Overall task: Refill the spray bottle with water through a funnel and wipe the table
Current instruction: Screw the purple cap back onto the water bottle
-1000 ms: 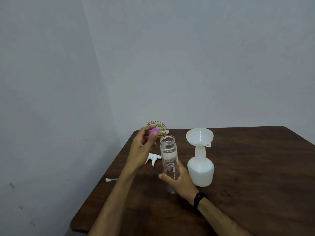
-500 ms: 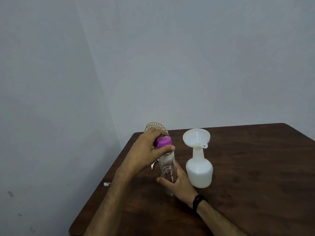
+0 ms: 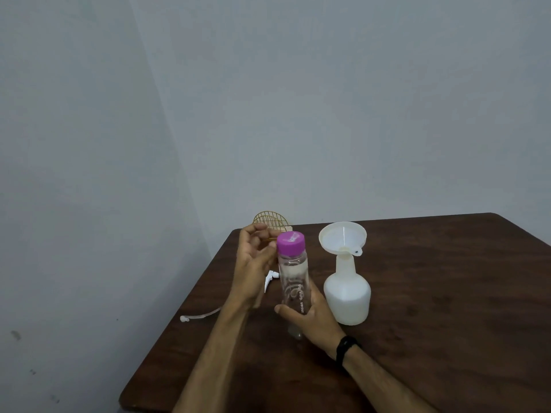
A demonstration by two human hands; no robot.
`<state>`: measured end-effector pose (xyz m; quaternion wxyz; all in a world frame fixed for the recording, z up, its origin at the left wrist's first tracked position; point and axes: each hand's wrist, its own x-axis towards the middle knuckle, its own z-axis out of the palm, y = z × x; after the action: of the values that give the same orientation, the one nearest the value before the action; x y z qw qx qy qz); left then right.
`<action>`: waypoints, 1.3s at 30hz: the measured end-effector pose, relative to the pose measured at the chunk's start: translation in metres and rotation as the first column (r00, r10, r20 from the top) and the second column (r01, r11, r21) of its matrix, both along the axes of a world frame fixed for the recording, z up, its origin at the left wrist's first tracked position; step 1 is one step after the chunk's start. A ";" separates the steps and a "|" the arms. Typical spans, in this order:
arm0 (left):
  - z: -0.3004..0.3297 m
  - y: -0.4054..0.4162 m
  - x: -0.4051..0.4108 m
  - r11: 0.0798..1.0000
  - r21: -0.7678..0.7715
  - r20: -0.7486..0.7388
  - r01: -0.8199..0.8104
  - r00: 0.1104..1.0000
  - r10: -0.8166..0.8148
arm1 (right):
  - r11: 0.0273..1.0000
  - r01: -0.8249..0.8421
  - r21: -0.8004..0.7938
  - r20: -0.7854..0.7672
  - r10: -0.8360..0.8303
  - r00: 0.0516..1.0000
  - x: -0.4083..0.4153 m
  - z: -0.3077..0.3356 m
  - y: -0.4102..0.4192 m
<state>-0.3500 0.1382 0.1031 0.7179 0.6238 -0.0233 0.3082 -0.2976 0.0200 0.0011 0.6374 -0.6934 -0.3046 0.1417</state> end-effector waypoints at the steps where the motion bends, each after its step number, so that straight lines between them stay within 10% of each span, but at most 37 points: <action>1: -0.002 -0.003 0.002 0.999 -0.005 -0.002 -0.042 0.999 0.042 | 1.000 -0.005 0.000 0.006 0.005 1.000 0.000 0.000 0.000; 6: -0.009 -0.021 0.006 0.997 0.076 -0.035 0.004 0.999 -0.002 | 1.000 -0.014 0.013 0.007 0.014 1.000 -0.001 -0.001 0.000; 12: -0.015 -0.022 0.009 0.966 -0.239 0.062 -0.098 0.991 0.116 | 0.999 -0.032 0.012 0.020 0.031 0.999 0.003 -0.005 0.002; 19: -0.020 -0.028 0.008 0.990 0.005 -0.069 -0.143 0.987 0.143 | 1.000 -0.026 0.012 0.018 0.026 0.999 0.003 -0.005 0.002; 24: -0.026 -0.026 0.010 0.964 -0.224 0.012 -0.145 0.988 0.152 | 1.000 -0.025 -0.001 0.033 0.025 0.999 0.004 -0.007 0.002; 32: -0.026 -0.033 0.008 0.980 0.099 -0.057 -0.172 0.982 0.178 | 0.999 -0.033 -0.008 0.014 0.033 0.999 0.005 -0.006 0.002; 39: -0.027 -0.031 0.007 0.985 -0.152 0.035 -0.086 0.995 0.092 | 1.000 -0.029 0.000 0.005 0.029 1.000 0.005 -0.008 0.003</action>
<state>-0.3431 0.1076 0.0757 0.7477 0.5616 0.0128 0.3540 -0.2927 0.0227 -0.0066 0.6346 -0.6893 -0.3162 0.1489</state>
